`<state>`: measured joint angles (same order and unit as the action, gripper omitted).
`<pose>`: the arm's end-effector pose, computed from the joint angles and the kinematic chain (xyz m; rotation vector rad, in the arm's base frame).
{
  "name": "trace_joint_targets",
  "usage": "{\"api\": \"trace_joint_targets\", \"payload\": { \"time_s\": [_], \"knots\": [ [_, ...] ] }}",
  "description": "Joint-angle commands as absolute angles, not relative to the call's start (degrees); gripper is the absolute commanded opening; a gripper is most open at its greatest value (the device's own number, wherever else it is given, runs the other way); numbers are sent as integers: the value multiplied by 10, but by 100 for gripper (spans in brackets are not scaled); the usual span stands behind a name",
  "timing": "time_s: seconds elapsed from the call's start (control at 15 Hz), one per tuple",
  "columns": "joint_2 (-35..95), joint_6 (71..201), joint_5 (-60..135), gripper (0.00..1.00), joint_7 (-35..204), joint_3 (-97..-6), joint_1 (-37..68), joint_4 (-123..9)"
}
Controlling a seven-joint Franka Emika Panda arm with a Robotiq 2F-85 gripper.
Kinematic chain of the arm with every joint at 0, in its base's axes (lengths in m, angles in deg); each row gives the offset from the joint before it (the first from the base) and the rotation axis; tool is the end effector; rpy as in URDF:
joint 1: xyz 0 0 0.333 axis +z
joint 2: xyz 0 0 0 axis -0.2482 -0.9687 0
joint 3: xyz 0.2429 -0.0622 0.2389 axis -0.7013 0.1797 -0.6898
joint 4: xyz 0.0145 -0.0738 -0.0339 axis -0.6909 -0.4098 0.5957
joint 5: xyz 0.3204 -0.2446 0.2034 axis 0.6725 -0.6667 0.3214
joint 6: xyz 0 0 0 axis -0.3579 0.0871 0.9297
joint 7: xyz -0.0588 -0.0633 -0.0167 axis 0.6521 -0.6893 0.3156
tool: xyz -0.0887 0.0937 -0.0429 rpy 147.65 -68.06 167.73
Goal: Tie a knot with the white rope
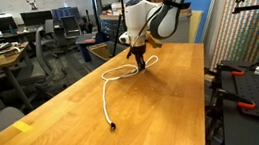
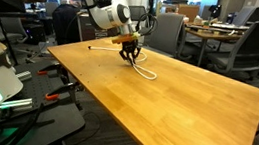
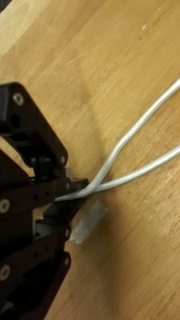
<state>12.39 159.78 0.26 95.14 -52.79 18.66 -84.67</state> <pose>0.6186 0.0365 0.0769 2.6259 1.0788 0.0640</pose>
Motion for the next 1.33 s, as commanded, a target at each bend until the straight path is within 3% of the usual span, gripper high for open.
{"api": "trace_joint_targets", "payload": {
  "time_s": [0.0, 0.07, 0.4, 1.2, 1.27],
  "knots": [
    [136, 1606, 29, 2, 979, -530, 176, -852],
    [146, 1600, 19, 6, 978, -522, 184, -858],
    [214, 1586, -41, 6, 969, -492, 208, -899],
    [310, 1556, 4, 7, 1039, -522, 140, -990],
    [306, 1552, 21, 32, 1049, -527, 135, -989]
  ]
}}
